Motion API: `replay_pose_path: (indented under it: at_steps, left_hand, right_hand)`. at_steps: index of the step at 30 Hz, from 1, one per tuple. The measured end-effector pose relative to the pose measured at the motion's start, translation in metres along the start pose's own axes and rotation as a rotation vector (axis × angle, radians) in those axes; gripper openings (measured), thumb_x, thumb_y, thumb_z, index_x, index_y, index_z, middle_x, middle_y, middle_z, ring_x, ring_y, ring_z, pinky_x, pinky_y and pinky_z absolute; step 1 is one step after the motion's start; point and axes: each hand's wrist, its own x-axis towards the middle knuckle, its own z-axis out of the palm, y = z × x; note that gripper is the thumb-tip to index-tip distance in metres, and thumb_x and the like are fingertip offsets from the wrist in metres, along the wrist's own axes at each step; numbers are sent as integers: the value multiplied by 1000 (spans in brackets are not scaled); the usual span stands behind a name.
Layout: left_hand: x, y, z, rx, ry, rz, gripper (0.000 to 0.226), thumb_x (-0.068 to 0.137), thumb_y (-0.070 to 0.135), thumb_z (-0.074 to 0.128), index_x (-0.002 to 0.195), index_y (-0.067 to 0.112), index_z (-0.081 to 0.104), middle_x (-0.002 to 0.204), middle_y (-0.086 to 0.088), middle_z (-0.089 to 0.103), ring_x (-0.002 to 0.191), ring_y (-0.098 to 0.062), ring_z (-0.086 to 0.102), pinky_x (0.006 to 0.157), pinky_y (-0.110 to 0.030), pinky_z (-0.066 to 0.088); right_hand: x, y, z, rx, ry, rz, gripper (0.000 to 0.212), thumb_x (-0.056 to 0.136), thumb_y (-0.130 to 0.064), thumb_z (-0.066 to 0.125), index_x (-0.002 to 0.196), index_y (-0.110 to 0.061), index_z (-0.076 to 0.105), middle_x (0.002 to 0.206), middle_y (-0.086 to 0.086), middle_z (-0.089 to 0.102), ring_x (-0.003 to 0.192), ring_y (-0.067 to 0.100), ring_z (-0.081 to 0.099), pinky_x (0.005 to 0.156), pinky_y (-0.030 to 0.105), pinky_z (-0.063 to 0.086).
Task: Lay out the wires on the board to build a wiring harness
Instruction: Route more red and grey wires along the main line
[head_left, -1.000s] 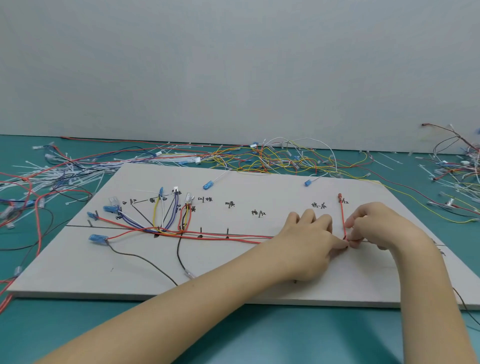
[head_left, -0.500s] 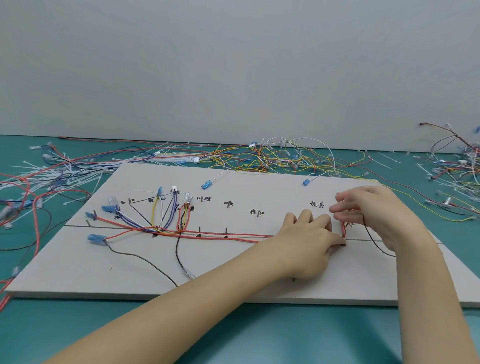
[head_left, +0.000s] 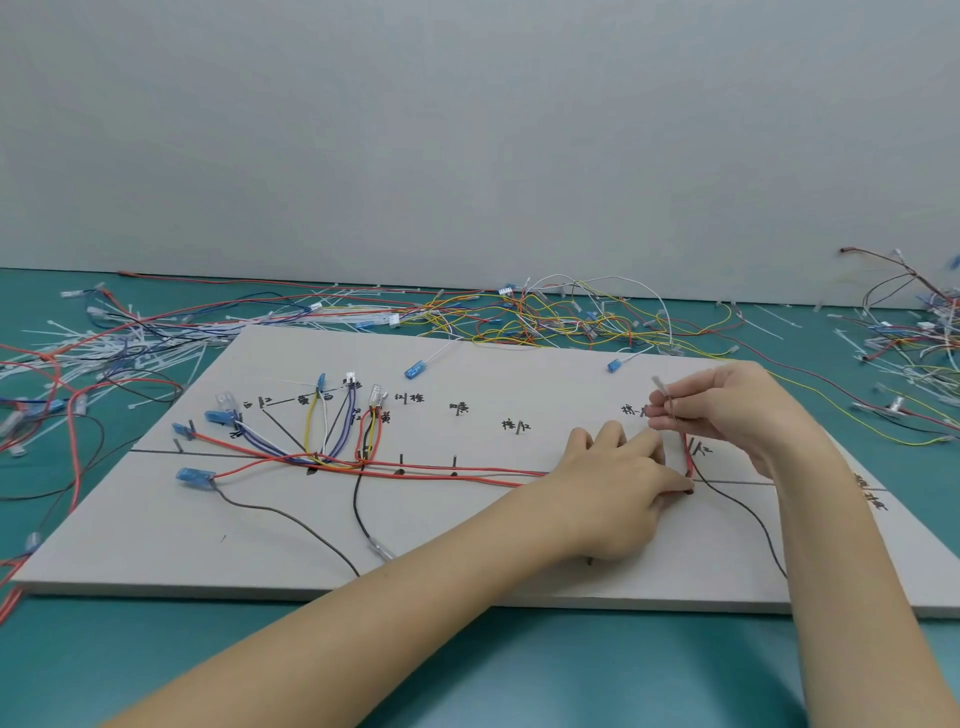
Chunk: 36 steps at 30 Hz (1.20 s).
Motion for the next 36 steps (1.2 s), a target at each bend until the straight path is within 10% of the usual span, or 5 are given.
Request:
replay_pose_path:
  at_steps: [6, 11, 21, 36]
  left_hand:
    - [-2, 1, 3, 72, 66, 32, 44, 102, 23, 34, 144, 34, 41, 122, 0, 43, 109, -26, 34, 86, -40, 26]
    - [-2, 0, 4, 73, 76, 36, 43, 102, 25, 34, 143, 33, 42, 124, 0, 43, 109, -26, 34, 86, -40, 27]
    - [-3, 1, 5, 86, 76, 34, 42, 101, 25, 33, 141, 30, 43, 123, -3, 41, 108, -27, 33, 82, -39, 24]
    - [-4, 2, 8, 106, 93, 40, 41, 102, 28, 32, 140, 32, 45, 123, -1, 40, 107, -26, 34, 85, -41, 26]
  right_hand:
    - [20, 3, 3, -335, 107, -32, 7, 88, 3, 64, 87, 7, 69, 68, 14, 59, 39, 15, 57, 38, 20, 47]
    - [31, 13, 18, -445, 201, -7, 19, 81, 0, 68, 63, -7, 68, 54, 11, 65, 49, 24, 60, 76, 43, 59]
    - [32, 17, 40, -641, 383, -122, 6, 80, -8, 66, 75, -8, 63, 80, 7, 64, 81, 27, 53, 68, 26, 34]
    - [33, 20, 34, -235, 324, 95, 22, 70, -12, 58, 49, -10, 51, 42, 7, 59, 53, 29, 56, 72, 43, 55]
